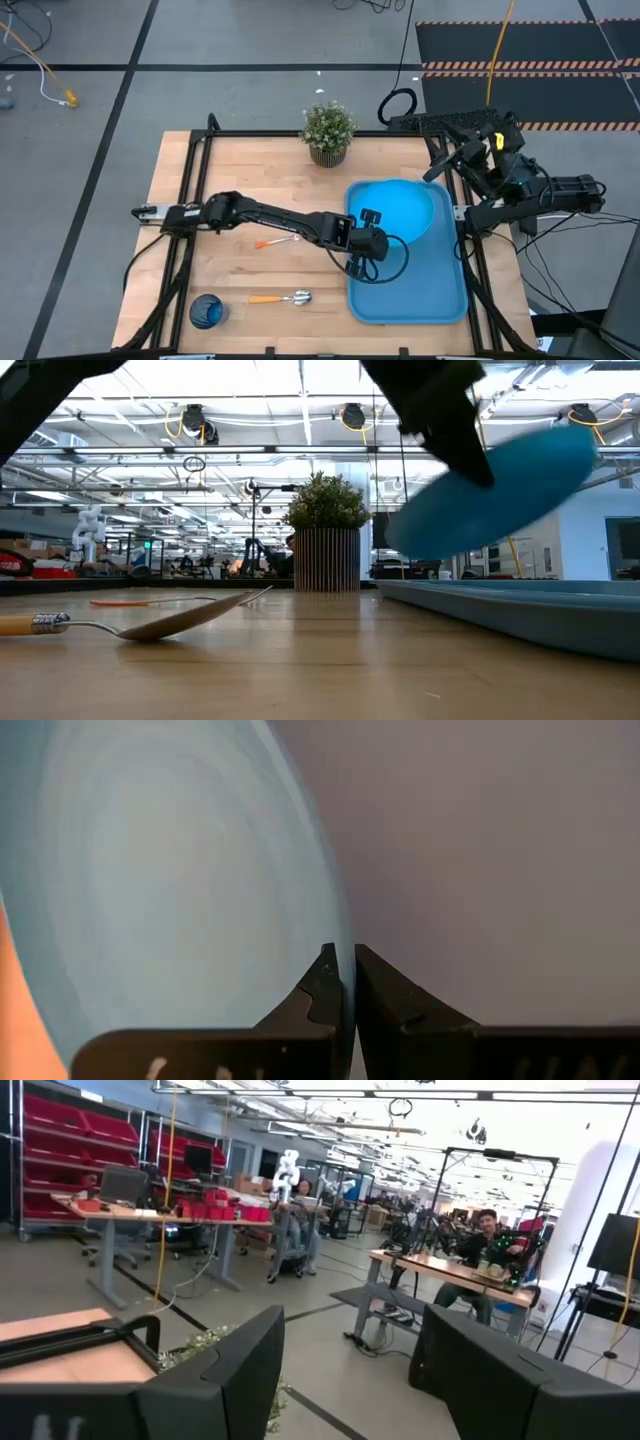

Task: Pick and place plate/cup/fork/spoon on tray
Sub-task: Put the blue plate on the top of the blue tray

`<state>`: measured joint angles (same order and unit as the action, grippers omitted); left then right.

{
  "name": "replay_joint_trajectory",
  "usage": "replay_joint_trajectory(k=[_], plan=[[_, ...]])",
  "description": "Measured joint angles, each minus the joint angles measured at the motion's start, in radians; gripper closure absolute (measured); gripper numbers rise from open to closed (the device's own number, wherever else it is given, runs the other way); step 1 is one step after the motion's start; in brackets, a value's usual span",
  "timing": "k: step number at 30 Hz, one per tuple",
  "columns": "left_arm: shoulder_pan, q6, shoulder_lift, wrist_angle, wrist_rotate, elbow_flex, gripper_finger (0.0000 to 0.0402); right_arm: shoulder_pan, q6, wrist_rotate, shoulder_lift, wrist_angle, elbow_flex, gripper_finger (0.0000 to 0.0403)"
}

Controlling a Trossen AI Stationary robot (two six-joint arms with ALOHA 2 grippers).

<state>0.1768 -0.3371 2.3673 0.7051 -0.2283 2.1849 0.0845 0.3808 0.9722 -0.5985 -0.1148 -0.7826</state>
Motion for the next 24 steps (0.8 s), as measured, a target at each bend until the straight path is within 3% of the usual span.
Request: replay_joint_trajectory(k=[12,24], plan=[[0.008,0.030,0.097,-0.102,0.021,-0.001,0.0390,0.000,-0.052,0.049,-0.026,0.025,0.000,0.0172],[0.015,0.066,0.094,-0.132,0.135,0.000,0.0389,0.000,-0.085,0.048,-0.050,0.039,0.000,0.0172]])
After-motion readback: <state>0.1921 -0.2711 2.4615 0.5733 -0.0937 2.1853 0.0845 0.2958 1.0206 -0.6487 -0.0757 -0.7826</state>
